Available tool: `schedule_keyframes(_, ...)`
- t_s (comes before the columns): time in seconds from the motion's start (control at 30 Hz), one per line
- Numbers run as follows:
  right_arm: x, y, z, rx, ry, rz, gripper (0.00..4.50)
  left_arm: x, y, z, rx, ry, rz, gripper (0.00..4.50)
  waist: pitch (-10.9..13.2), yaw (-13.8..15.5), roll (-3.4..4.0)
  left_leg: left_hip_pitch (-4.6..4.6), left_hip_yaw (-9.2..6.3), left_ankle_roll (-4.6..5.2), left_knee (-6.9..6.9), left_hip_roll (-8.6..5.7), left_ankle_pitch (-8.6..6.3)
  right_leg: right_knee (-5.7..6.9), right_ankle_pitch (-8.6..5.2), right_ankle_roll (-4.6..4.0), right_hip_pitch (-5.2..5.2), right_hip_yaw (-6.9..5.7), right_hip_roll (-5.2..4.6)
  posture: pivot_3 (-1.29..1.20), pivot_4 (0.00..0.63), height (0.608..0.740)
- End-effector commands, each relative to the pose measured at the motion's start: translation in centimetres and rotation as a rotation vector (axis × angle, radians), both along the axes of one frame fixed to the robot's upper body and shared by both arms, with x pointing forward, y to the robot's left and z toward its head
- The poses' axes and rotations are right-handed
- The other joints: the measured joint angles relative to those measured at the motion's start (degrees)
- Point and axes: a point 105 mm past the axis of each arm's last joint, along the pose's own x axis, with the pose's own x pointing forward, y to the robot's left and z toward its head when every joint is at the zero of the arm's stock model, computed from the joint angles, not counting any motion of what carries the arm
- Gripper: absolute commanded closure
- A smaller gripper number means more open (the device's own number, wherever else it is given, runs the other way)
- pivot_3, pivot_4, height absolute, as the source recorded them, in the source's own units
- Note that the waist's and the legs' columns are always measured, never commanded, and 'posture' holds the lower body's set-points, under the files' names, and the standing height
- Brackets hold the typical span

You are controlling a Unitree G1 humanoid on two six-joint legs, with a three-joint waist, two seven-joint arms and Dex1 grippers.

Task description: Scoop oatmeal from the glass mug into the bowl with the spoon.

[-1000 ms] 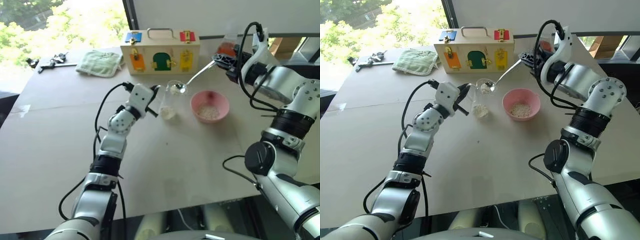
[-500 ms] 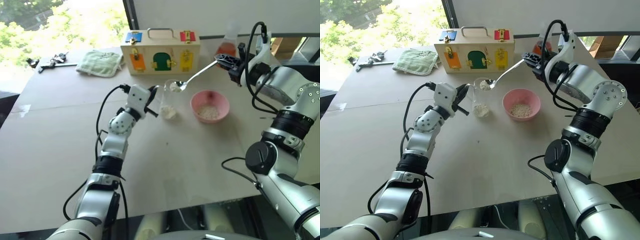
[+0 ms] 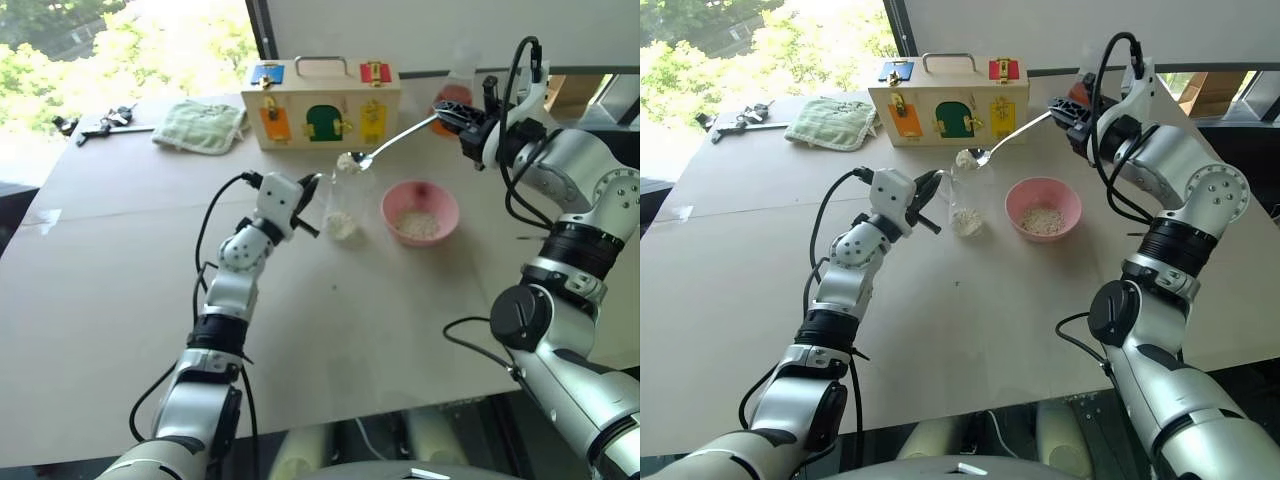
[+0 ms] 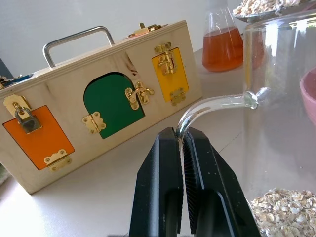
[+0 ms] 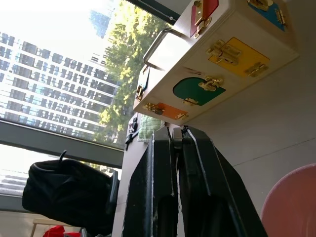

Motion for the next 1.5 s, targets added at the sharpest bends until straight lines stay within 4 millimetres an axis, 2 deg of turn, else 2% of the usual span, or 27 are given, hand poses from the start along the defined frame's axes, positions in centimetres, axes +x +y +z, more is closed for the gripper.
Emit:
schedule_keyframes(0.03, -0.7, -0.9, 1.6, 0.049, -0.058, -0.015, 4.5, -0.1, 0.3, 1.5, -0.051, -0.052, 0.016, 4.45, 0.0, 0.0, 0.0, 0.0, 0.0, 0.0, 0.0, 0.0, 0.0, 0.0, 0.0, 0.0, 0.0, 0.0, 0.0, 0.0, 0.15, 0.74)
schedule_keyframes(0.4, -2.8, -4.7, 1.3, 0.094, -0.086, -0.098, 4.5, 0.6, -0.3, 1.7, -0.07, -0.046, 0.015, 4.45, 0.0, 0.0, -0.01, -0.03, 0.04, 0.02, 0.01, 0.02, 0.01, 0.0, 0.0, 0.0, 0.0, 0.02, 0.01, 0.0, 0.15, 0.74)
schedule_keyframes(0.63, -3.5, -7.6, -0.6, 0.051, -0.032, -0.212, 4.5, 1.0, -0.2, 1.8, -0.076, -0.049, 0.024, 4.45, 0.0, 0.1, -0.02, -0.03, 0.1, 0.03, 0.01, 0.04, 0.01, 0.0, 0.0, 0.0, 0.01, 0.07, 0.01, 0.0, 0.15, 0.74)
schedule_keyframes(0.77, -3.2, -8.1, -1.9, 0.015, 0.0, -0.237, 4.5, 1.4, 0.1, 1.8, -0.079, -0.052, 0.05, 4.45, 0.0, 0.0, -0.03, -0.02, 0.15, 0.04, 0.01, 0.07, 0.01, 0.01, 0.0, 0.01, 0.01, 0.13, 0.03, 0.0, 0.15, 0.74)
schedule_keyframes(0.87, -2.7, -8.0, -2.9, -0.059, 0.012, -0.24, 4.5, 1.6, 0.5, 2.0, -0.081, -0.062, 0.076, 4.45, 0.0, 0.1, -0.03, 0.0, 0.19, 0.04, 0.01, 0.09, 0.01, 0.04, 0.0, 0.01, 0.01, 0.16, 0.06, 0.0, 0.15, 0.74)
schedule_keyframes(0.97, -2.0, -8.2, -3.7, -0.277, -0.031, -0.283, 4.5, 1.7, 0.8, 2.1, -0.082, -0.066, 0.09, 4.45, 0.0, 0.2, -0.03, -0.01, 0.2, 0.05, 0.02, 0.09, 0.01, 0.01, 0.0, 0.01, 0.01, 0.16, 0.05, 0.0, 0.15, 0.74)
schedule_keyframes(1.03, -1.8, -7.8, -3.6, -0.413, -0.097, -0.28, 4.5, 1.7, 0.9, 2.1, -0.083, -0.067, 0.095, 4.45, 0.0, 0.2, -0.04, -0.02, 0.21, 0.06, 0.02, 0.08, 0.01, -0.01, 0.0, 0.01, 0.01, 0.16, 0.04, 0.0, 0.15, 0.74)
schedule_keyframes(1.1, -1.6, -6.8, -2.7, -0.493, -0.189, -0.26, 4.5, 1.6, 1.0, 2.1, -0.082, -0.068, 0.098, 4.45, 0.0, 0.3, -0.04, -0.02, 0.2, 0.06, 0.02, 0.09, 0.01, -0.02, 0.0, 0.01, 0.0, 0.15, 0.05, 0.0, 0.15, 0.74)
schedule_keyframes(1.23, -1.8, -5.1, -1.2, -0.758, -0.41, -0.22, 4.5, 1.4, 1.3, 2.0, -0.081, -0.071, 0.108, 4.45, 0.0, 0.3, -0.04, -0.02, 0.2, 0.05, 0.02, 0.09, 0.01, -0.01, 0.0, 0.01, -0.02, 0.15, 0.06, 0.0, 0.15, 0.74)
schedule_keyframes(1.33, -2.9, -2.9, 0.4, -0.917, -0.622, -0.136, 4.5, 1.3, 1.4, 1.9, -0.08, -0.069, 0.111, 4.45, 0.0, 0.4, -0.06, -0.03, 0.18, 0.05, 0.03, 0.08, 0.01, -0.04, 0.0, 0.01, -0.02, 0.13, 0.05, 0.0, 0.15, 0.74)
schedule_keyframes(1.5, -5.0, 0.0, 1.4, -1.042, -0.841, 0.011, 4.5, 1.2, 1.3, 1.7, -0.078, -0.066, 0.108, 4.45, 0.0, 0.6, -0.09, -0.03, 0.12, 0.05, 0.03, 0.08, 0.0, -0.08, 0.0, 0.01, -0.02, 0.08, 0.05, 0.0, 0.15, 0.74)
